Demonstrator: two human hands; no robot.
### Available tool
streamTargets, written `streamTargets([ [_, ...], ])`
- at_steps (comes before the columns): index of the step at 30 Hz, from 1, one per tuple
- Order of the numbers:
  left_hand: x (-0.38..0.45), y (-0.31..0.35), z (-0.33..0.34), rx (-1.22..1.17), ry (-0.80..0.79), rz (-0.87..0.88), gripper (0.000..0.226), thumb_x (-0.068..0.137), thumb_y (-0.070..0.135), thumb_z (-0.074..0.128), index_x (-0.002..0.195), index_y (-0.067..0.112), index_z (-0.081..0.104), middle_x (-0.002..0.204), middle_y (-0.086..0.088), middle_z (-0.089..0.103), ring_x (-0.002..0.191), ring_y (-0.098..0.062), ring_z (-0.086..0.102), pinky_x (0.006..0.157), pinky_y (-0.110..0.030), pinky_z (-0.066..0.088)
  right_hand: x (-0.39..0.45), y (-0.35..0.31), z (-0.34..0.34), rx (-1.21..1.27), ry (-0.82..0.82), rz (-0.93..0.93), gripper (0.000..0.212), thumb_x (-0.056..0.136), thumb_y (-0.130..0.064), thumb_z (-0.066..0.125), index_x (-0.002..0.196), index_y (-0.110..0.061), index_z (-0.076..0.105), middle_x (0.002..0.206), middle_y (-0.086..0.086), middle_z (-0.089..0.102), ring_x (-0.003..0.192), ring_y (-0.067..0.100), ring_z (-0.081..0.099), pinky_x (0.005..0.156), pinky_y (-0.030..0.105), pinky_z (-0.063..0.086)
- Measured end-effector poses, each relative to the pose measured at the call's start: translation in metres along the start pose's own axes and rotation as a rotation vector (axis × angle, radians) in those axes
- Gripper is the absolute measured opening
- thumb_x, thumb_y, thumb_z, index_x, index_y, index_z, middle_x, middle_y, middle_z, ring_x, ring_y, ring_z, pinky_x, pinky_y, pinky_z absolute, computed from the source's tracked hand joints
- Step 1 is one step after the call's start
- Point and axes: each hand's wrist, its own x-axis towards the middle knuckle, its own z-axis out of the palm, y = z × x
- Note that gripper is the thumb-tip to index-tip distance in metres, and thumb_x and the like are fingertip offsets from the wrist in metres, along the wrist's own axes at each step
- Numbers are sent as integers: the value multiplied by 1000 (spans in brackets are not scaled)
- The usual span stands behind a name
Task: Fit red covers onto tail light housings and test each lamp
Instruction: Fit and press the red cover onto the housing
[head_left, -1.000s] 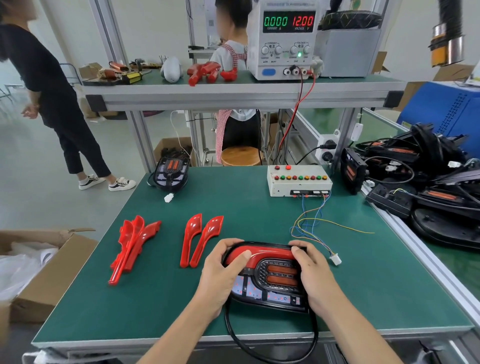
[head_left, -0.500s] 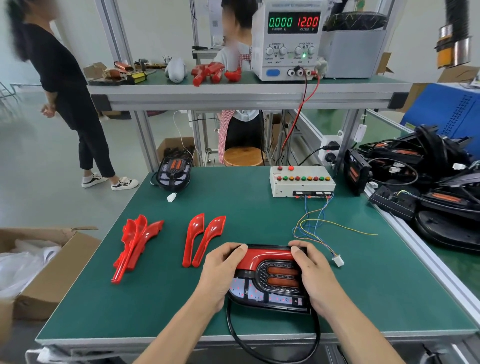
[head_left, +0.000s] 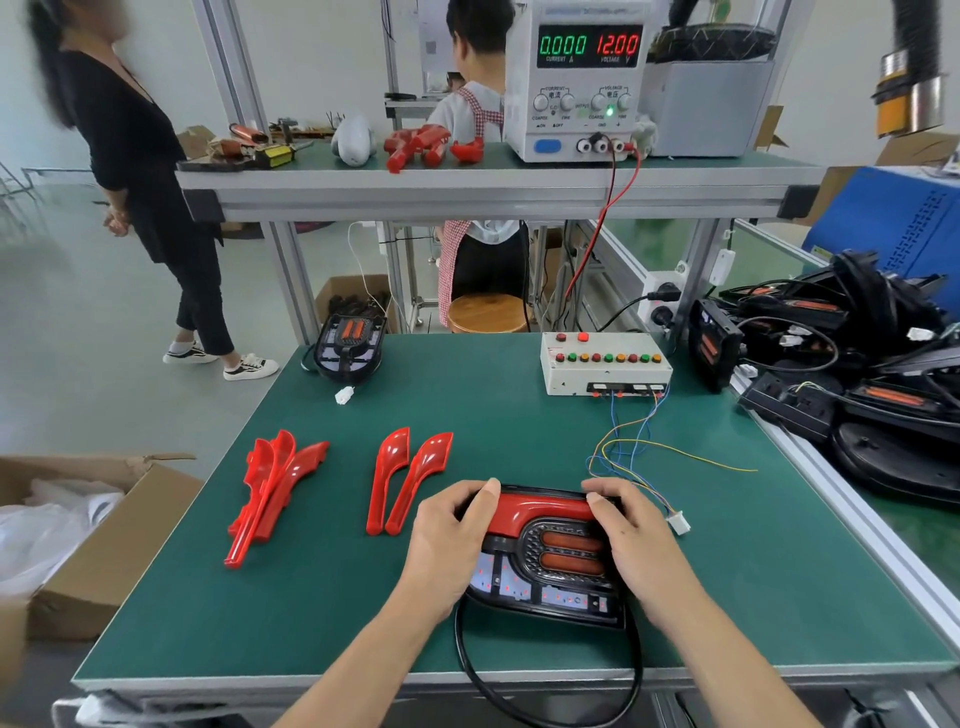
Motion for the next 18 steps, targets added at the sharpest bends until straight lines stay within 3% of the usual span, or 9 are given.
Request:
streamTargets([
  [2,2,1,0,-12,-24,-6,34,102,41,59,72,30,70,62,16,58,58,-6,50,60,-21,43,1,-8,-6,-276,10,-172,17,99,-43,58,115,-40,64,115,-27,64,113,-10,54,96,15,39],
  [4,4,3,-1,-12,-48,-2,26,100,43,61,84,30,76,76,12,73,69,-8,64,68,-25,53,1,-21,-5,-558,-1,-378,33,93,-56,57,121,-39,64,121,-28,59,118,-8,48,103,22,32],
  [6,7,9,-1,18,-80,35,23,97,48,60,93,32,77,87,10,77,80,-7,71,75,-23,56,5,-38,2,-816,-125,-467,46,88,-70,51,117,-38,67,114,-23,66,111,0,56,101,30,37],
  [8,9,14,-1,61,-107,79,25,97,49,58,95,33,77,88,10,77,81,-4,70,74,-19,53,12,-53,9,-945,-277,-380,60,78,-84,37,106,-39,66,97,-18,71,93,7,64,87,32,49],
  [10,12,18,-2,76,-126,84,25,102,44,56,96,31,77,87,6,76,79,-6,67,71,-23,53,22,-60,10,-960,-366,-301,61,72,-88,38,89,-35,63,80,-13,67,76,5,62,71,30,50],
  [12,12,22,-4,55,-131,69,25,105,40,54,100,30,76,93,5,77,85,-8,70,76,-24,55,31,-60,9,-866,-400,-267,53,74,-84,51,77,-33,61,70,-12,64,63,1,58,61,25,44],
  [15,12,28,-9,-105,-38,-12,22,99,41,61,104,24,74,97,9,78,92,-3,70,78,-11,50,35,-50,8,-686,-353,-241,50,81,-77,59,74,-28,62,63,-14,62,55,0,54,57,22,42],
  [18,8,28,-7,-205,-40,-161,35,92,47,69,102,14,75,97,0,79,94,-15,74,78,-20,56,31,-41,8,-561,-301,-239,39,80,-77,59,73,-39,62,61,-20,61,53,-2,53,52,13,37],
])
